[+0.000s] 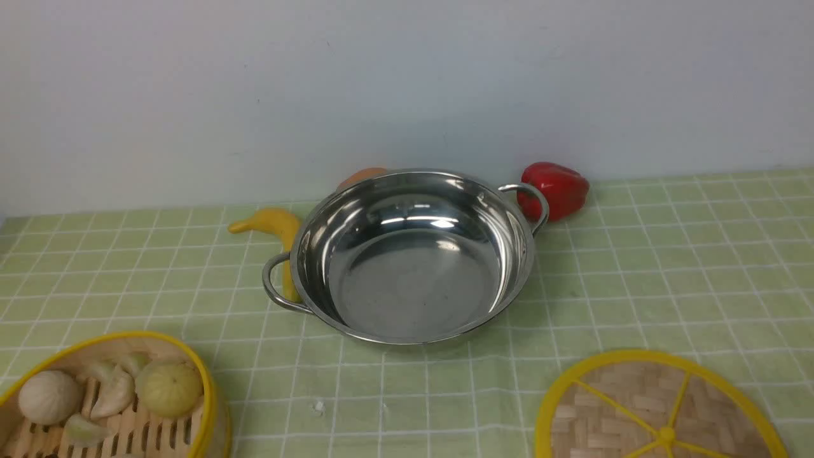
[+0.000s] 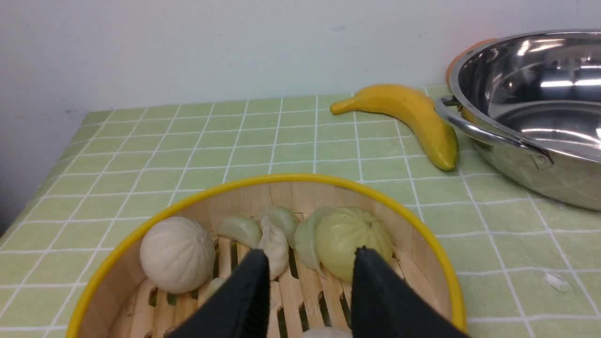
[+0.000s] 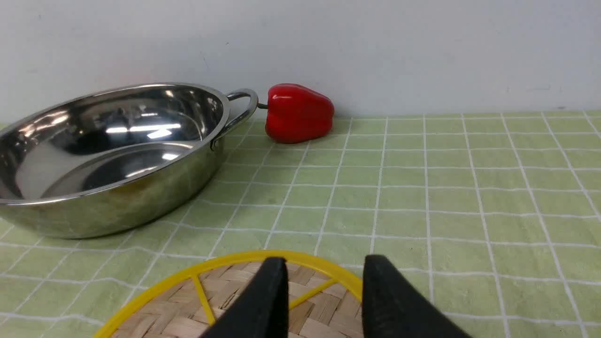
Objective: Place the steamer in the pot on the green tablecloth, and put the lid on the steamer.
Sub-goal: 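Grasp the rim of the steamer basket holding the buns with the left gripper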
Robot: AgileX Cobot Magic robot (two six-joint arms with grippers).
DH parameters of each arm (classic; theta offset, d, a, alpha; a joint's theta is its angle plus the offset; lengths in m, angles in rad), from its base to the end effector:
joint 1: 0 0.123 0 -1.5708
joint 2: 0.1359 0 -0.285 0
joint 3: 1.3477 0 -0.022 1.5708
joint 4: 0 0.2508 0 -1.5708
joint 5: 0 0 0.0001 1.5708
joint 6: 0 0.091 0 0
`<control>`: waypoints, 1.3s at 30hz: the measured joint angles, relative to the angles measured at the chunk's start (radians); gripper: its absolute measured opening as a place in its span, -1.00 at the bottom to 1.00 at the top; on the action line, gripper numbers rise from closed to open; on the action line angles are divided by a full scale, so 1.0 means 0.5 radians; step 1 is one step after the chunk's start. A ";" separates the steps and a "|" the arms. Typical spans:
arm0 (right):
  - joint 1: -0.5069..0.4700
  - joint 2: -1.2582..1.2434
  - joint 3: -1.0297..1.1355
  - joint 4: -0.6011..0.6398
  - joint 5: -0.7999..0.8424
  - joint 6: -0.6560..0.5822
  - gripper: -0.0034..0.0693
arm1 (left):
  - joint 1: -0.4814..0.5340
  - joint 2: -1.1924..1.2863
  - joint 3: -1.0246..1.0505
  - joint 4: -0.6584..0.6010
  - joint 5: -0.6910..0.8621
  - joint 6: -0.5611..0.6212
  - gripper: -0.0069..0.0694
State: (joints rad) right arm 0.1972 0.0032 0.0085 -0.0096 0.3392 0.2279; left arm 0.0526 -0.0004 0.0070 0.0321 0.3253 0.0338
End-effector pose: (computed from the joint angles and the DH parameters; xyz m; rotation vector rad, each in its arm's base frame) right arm 0.0530 0.0103 0.1796 0.0222 1.8440 0.2888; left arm 0.0540 0.0038 0.1815 0.0033 1.8163 0.0921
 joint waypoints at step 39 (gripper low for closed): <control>0.000 0.000 0.000 0.000 0.000 0.000 -0.24 | 0.000 0.000 0.000 -0.819 -0.417 -0.068 -0.18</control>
State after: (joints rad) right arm 0.1972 0.0032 0.0085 -0.0096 0.3392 0.2279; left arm 0.0526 -0.0004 0.0070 -0.3772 0.1168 0.0000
